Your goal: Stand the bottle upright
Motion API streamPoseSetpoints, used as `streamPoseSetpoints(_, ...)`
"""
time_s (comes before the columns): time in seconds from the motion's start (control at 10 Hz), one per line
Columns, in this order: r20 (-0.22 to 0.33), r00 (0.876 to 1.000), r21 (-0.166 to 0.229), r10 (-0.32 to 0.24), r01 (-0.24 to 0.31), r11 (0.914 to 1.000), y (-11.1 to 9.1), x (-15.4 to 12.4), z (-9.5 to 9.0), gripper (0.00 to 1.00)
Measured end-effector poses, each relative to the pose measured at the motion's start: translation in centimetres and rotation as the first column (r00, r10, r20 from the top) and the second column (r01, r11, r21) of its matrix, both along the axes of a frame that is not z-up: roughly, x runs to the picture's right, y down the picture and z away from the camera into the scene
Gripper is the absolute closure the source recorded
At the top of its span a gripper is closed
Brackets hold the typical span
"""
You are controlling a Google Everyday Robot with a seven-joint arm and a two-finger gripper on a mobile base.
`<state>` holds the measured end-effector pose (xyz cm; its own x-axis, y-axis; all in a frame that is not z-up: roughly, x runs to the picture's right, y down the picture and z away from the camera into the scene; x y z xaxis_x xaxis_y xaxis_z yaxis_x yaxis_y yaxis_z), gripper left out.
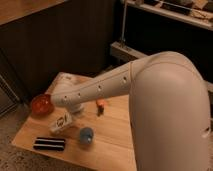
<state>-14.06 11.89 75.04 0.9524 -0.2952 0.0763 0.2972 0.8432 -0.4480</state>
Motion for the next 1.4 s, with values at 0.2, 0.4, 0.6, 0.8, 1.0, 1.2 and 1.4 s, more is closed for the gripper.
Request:
streamPoseSetpoints(0.2,-0.003,1.000,0.010,-0.024,0.025,0.9997,-0.2,-0.7,-0.7,0.65)
streamPoseSetpoints(0.4,-0.003,0.999,0.017,-0.051,0.051,0.9986,-0.3,-1.6,-1.3,0.65)
streamPoseSetpoints(0.6,-0.004,0.998,0.024,-0.070,0.070,0.9972,-0.4,-2.2,-1.9,0.65)
streamPoseSetpoints(0.8,-0.008,0.995,0.033,-0.097,0.097,0.9947,-0.6,-2.8,-2.6,0.65)
streamPoseSetpoints(1.0,-0.019,0.992,0.047,-0.127,0.128,0.9907,-0.9,-3.3,-3.4,0.65)
streamPoseSetpoints(1.2,-0.030,0.988,0.060,-0.154,0.155,0.9861,-1.2,-3.8,-4.1,0.65)
streamPoseSetpoints(1.4,-0.039,0.983,0.069,-0.180,0.182,0.9808,-1.2,-4.5,-4.6,0.65)
